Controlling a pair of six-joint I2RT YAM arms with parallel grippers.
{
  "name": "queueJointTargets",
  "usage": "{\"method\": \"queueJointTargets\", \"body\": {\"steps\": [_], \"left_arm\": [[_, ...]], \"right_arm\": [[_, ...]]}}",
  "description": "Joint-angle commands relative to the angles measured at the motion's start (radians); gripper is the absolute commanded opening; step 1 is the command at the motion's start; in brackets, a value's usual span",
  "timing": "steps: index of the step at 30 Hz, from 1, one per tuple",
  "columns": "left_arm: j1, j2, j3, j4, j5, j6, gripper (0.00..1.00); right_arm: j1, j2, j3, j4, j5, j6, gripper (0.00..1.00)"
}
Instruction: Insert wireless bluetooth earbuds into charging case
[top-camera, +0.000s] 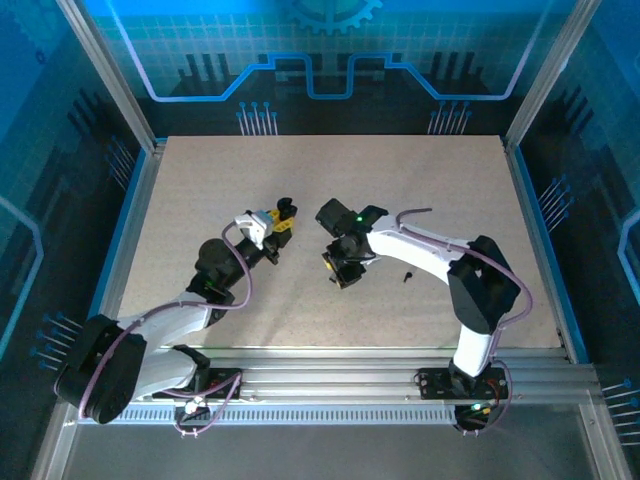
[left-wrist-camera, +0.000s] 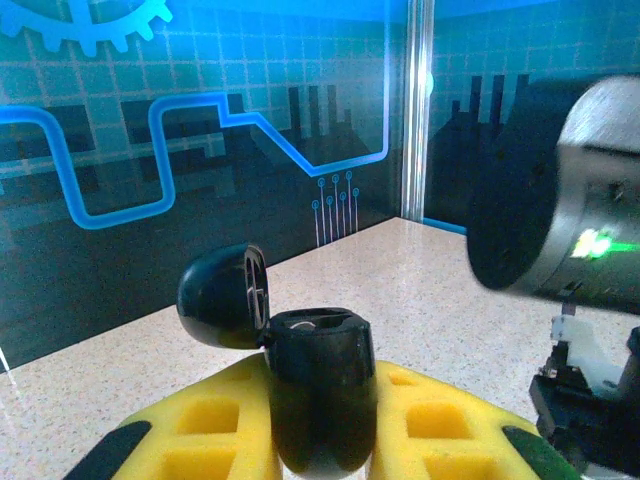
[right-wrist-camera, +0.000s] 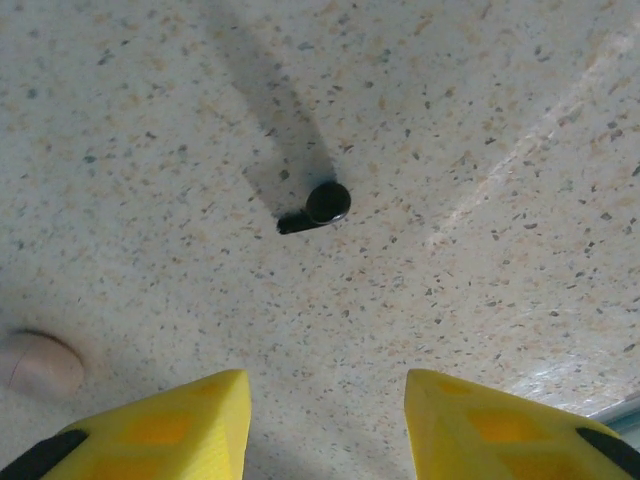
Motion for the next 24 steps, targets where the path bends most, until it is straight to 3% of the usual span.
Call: {"method": "queueJointTargets", "body": {"steps": [1,24], "left_arm": [[0.014,-0.022,-0.012,-0.023,-0.022,0.019,0.15],[0.048,-0.006,-0.002,-0.028,0.033,-0.017,0.16]], "right_arm": [[0.005,0.051,0.041,-0.086,-0.009,0.092,0.45],[-0.045,0.205,0.090,-0.049,-0.003,0.127,0.42]]}}
